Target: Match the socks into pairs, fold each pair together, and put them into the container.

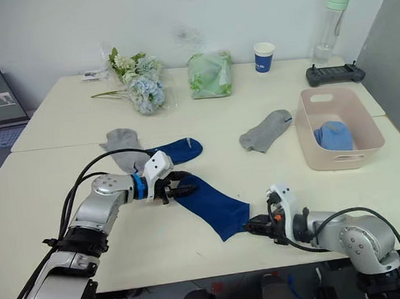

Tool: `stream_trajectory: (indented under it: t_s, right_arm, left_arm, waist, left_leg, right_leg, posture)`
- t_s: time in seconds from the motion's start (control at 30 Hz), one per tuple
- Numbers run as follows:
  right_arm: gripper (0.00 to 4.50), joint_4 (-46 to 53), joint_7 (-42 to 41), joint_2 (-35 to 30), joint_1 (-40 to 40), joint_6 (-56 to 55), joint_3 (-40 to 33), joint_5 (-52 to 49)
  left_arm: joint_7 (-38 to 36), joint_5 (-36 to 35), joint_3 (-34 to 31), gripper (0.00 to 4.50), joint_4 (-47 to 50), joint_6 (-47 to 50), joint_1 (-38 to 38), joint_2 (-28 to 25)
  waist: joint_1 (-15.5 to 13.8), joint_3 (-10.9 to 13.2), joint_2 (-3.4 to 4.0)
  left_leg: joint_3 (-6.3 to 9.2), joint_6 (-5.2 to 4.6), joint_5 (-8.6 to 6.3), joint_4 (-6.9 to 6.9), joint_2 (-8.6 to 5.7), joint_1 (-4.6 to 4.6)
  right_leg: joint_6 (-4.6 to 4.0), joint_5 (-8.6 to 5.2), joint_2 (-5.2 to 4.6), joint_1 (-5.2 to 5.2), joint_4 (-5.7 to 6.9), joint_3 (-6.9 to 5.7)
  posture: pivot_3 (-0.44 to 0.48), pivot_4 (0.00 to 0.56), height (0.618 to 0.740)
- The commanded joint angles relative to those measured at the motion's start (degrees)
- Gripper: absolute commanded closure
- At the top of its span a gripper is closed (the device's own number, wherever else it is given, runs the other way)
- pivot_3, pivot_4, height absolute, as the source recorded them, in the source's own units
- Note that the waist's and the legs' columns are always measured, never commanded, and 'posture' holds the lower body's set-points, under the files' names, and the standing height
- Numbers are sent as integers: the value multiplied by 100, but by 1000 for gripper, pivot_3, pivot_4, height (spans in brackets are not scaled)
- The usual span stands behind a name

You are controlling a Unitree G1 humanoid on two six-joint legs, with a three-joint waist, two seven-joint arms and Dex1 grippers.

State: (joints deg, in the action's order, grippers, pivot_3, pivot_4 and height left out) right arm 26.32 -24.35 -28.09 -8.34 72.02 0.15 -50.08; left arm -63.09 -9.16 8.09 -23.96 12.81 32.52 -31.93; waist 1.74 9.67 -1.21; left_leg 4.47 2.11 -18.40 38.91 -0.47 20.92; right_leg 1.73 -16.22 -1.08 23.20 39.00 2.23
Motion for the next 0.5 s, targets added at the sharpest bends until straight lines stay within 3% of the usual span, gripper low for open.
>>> stream_trajectory:
  t_s: [0.03,0.13,0.27,0.5]
  right_arm:
    - [4495,47,-119,-19,-60,-134,-49,-16]
    - [4500,20,-130,4,-73,-131,-108,-64]
    - [4500,-78,-372,-296,-88,-115,-443,-193]
    - [4500,-609,-1431,-1384,-258,-264,-685,-130]
  left_arm:
    - [9,-241,-228,3587,559,322,-220,-99]
    - [113,-302,-312,4482,844,535,-387,-109]
    - [691,-717,-682,4482,2135,1528,-1163,-33]
    - [2440,-1339,-1090,4482,4563,2995,-2737,900]
  waist:
    - [-1,0,0]
    - [-3,0,0]
    - [8,0,0]
    - [-31,0,-2]
  left_leg:
    - [0,0,0,0,0,0]
    - [3,0,0,0,0,0]
    - [0,0,0,-1,1,1]
    - [4,-1,-1,0,0,1]
  right_leg:
    - [0,0,0,0,0,1]
    - [0,0,-1,-1,1,2]
    - [0,0,-2,0,-3,10]
    - [1,1,-10,-5,-2,15]
  posture:
    - [0,150,740]
    - [0,150,740]
    - [0,150,740]
    - [0,150,740]
